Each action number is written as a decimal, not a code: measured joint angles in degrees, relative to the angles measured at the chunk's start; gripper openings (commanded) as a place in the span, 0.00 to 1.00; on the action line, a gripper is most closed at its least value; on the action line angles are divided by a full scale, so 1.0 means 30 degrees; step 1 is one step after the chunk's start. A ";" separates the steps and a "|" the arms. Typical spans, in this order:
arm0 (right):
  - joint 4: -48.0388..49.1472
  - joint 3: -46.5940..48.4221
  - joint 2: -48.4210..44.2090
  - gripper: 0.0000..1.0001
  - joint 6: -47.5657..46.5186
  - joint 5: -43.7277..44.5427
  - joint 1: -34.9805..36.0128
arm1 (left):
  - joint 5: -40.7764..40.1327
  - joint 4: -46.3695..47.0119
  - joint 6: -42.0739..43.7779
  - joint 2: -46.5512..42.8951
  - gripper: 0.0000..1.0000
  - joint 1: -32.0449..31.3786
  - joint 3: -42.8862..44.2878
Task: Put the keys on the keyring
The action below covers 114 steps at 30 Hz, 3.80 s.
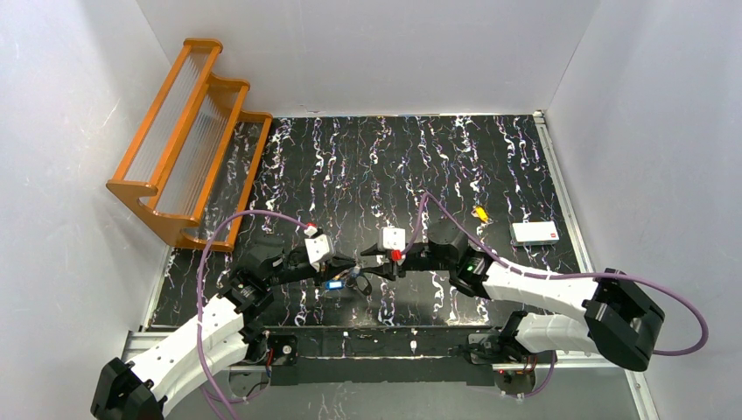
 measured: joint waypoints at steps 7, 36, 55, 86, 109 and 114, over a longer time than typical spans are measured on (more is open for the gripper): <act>0.0291 0.0087 0.0306 0.32 -0.0233 0.0277 -0.0015 | 0.0131 0.0044 -0.0007 0.0087 0.00 0.0000 0.0000; 0.0882 0.0095 0.1209 0.01 -0.0736 -0.1246 -0.0619 | 0.0182 0.0058 0.0044 0.0080 0.07 -0.0029 0.0000; -1.2364 0.8568 0.4320 0.01 -0.3351 -0.1428 -0.0590 | -0.1129 -0.2266 0.2259 -0.1814 0.26 -0.0117 0.0153; -1.4433 1.0644 0.5646 0.01 -0.3614 -0.0423 0.0838 | -0.1829 -0.3912 0.3016 -0.2339 0.23 -0.0124 0.0364; -1.4316 1.0717 0.5719 0.01 -0.3548 0.0226 0.0896 | -0.2557 -0.4299 0.3687 -0.2441 0.00 -0.0124 0.0692; -1.4010 1.0630 0.5705 0.38 -0.3381 0.0401 0.0896 | -0.2776 -0.4335 0.3570 -0.2535 0.00 -0.0124 0.0692</act>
